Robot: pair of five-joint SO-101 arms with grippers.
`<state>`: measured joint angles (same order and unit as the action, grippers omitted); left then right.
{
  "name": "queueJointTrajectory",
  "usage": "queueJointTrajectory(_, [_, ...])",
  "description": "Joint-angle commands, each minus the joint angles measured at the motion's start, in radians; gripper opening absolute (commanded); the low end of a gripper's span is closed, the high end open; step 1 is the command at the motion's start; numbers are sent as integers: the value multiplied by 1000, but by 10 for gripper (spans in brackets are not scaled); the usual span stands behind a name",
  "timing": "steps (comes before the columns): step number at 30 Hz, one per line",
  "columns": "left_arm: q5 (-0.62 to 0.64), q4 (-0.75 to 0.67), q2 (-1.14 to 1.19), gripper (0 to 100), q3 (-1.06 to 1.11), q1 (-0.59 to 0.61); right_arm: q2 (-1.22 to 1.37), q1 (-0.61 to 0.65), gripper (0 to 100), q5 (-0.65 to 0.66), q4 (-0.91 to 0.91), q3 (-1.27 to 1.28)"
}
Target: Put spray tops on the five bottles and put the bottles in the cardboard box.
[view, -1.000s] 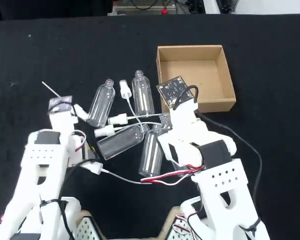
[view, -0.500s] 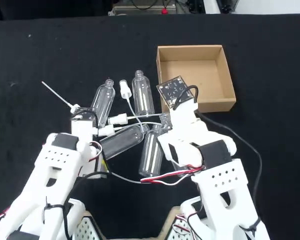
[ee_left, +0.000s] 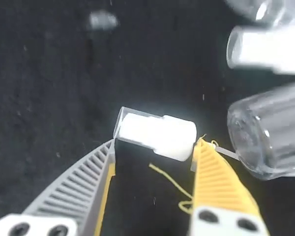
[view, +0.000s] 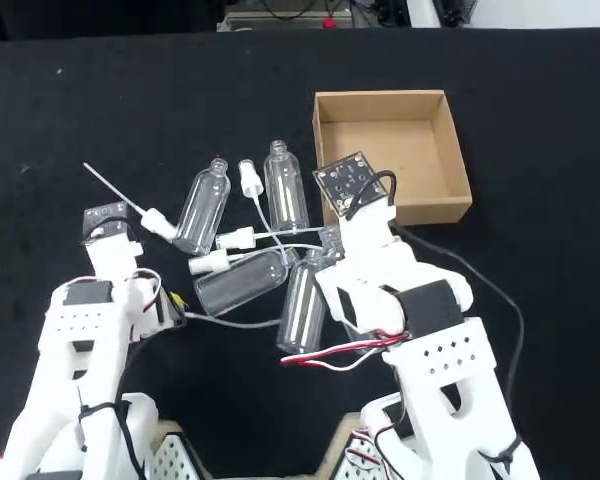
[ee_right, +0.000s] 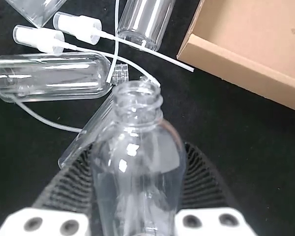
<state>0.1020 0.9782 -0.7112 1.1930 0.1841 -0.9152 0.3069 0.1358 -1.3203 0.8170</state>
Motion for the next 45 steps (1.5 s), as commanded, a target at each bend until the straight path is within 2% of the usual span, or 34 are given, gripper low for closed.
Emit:
queueJointTrajectory(1, [11,-23,2,239,-10,33,-25,8,60,3,15,-4])
queueJointTrajectory(8, [29,253,2,242,-216,97,-25,8,60,5,21,15])
queueJointTrajectory(11, [172,307,14,243,-272,99,-25,8,60,5,23,12])
queueJointTrajectory(14, [336,262,14,248,-268,97,-25,8,60,5,23,12])
queueJointTrajectory(17, [417,226,14,295,-225,82,-25,8,60,5,23,15])
queueJointTrajectory(22, [430,203,14,331,-176,30,-25,8,60,5,21,16])
queueJointTrajectory(30, [431,12,92,328,-56,36,-25,8,60,5,17,16])
queueJointTrajectory(36, [476,-2,184,327,-99,35,-25,8,60,5,15,16])
queueJointTrajectory(38, [474,-2,209,302,-108,35,-25,8,60,5,15,16])
queueJointTrajectory(42, [468,3,232,137,-111,28,-25,8,60,5,15,18])
queueJointTrajectory(45, [364,8,229,59,-136,25,-25,8,60,5,15,18])
